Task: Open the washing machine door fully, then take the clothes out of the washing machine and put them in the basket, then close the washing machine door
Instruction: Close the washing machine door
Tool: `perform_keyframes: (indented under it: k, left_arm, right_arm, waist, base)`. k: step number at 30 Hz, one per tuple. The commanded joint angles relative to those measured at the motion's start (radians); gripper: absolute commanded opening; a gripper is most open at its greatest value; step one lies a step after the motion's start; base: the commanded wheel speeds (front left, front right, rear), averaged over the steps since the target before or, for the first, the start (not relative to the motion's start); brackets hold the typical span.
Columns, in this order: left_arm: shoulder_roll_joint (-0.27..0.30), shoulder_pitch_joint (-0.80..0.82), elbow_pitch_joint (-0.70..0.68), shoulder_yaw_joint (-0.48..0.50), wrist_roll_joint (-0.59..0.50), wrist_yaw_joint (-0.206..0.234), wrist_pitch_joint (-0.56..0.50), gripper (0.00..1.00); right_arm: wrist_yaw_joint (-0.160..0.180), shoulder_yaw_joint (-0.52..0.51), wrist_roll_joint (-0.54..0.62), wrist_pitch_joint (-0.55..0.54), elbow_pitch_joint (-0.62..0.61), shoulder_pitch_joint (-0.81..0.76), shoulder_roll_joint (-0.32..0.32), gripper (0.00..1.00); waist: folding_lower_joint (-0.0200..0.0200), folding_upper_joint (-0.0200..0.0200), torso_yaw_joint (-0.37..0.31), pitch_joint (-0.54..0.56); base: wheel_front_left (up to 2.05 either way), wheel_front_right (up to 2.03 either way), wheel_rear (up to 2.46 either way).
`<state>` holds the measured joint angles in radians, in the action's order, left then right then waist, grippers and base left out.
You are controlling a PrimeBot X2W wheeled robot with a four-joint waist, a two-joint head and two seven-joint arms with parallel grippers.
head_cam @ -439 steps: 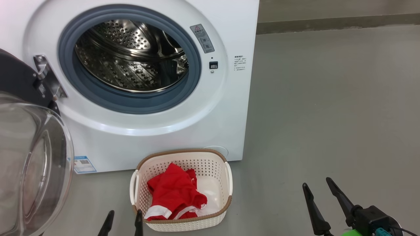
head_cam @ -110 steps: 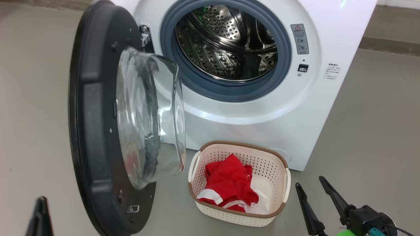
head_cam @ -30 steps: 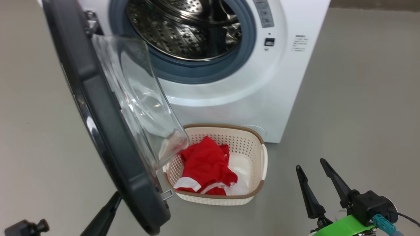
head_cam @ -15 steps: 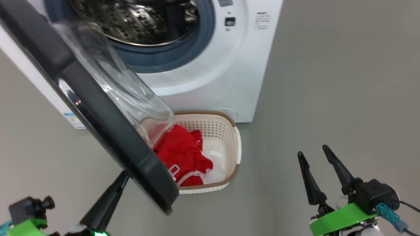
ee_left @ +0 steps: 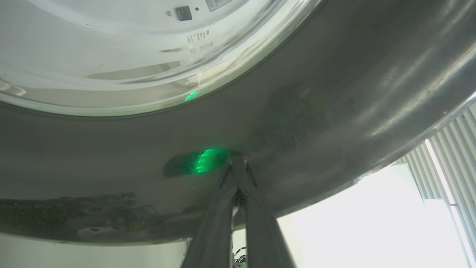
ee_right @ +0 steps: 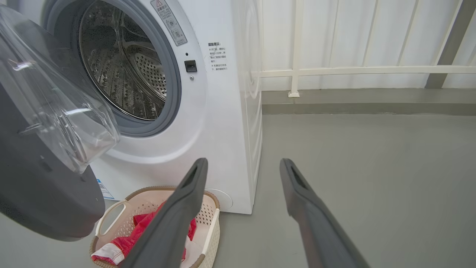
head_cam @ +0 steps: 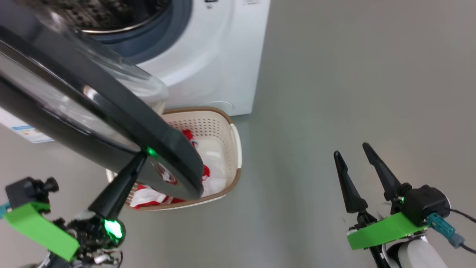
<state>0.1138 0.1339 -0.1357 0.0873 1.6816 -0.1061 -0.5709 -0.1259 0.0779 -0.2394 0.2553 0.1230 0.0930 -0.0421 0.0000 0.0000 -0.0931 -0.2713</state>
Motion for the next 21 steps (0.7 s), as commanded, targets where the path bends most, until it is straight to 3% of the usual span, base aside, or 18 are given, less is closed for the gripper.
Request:
perform_keyframes:
  k: [1,21]
  left_arm:
    - [0.023,0.054,-0.006,0.029,-0.012,-0.003,-0.011,0.0]
    - [0.098,0.38,0.24,0.059,0.015,0.021,-0.045,0.0]
  right_arm:
    - [-0.005,0.027,-0.01,0.006,-0.028,0.035,-0.008,1.0]
    - [-0.005,0.067,-0.034,0.006,-0.021,0.09,-0.008,1.0]
  waist:
    - [0.0,0.0,-0.055,-0.048]
    - [0.0,0.0,-0.185,-0.132]
  base:
    - [0.0,0.0,0.0]
    - [0.0,0.0,0.0]
